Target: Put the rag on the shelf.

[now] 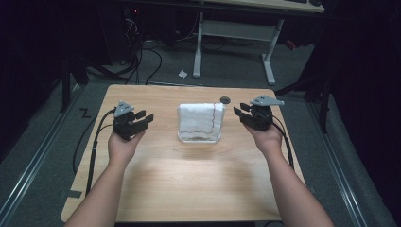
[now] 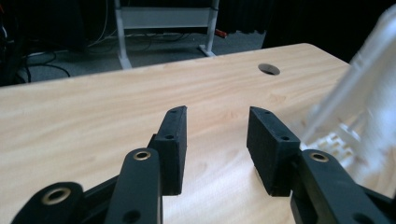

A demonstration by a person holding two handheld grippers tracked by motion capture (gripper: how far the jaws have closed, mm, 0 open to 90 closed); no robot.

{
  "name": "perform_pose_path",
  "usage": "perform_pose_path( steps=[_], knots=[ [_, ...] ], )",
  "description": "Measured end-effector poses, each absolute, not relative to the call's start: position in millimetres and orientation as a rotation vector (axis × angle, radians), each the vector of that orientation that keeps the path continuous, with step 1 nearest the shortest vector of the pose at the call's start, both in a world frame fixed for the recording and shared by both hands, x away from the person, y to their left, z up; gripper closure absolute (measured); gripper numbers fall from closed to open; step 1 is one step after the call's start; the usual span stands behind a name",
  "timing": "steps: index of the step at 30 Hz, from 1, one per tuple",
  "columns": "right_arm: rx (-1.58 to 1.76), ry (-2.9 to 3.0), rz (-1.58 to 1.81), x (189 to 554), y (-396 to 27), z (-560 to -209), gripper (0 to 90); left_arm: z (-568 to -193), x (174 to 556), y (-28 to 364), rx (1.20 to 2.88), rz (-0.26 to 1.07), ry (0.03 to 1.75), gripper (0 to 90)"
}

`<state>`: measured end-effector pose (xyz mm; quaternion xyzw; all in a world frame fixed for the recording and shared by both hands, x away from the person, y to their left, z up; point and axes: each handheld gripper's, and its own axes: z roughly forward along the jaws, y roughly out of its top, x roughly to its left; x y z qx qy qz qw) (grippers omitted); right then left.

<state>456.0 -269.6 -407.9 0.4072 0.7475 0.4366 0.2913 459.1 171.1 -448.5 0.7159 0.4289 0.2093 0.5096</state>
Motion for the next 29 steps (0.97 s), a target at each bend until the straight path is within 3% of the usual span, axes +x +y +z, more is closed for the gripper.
perform_pose_path(
  steps=[11,20,21,22,25,29],
  knots=[
    [1.048,2.035,1.087,393,-260,-440,57.1,-478,390,174,1.771,0.404,1.022,56.1],
    [1.214,2.095,1.101,326,-251,-519,50.1,-528,299,156,1.877,0.289,1.017,49.9],
    [1.227,2.109,1.092,320,-252,-526,53.1,-529,296,153,1.895,0.278,1.036,52.5],
    [1.231,2.133,1.068,320,-251,-524,49.3,-528,296,150,1.909,0.255,1.016,50.7],
    [1.200,2.058,1.105,320,-254,-514,49.2,-529,300,145,1.939,0.303,0.992,49.4],
    [1.200,2.123,1.069,322,-252,-523,49.2,-532,304,147,1.925,0.274,1.019,49.0]
  ],
)
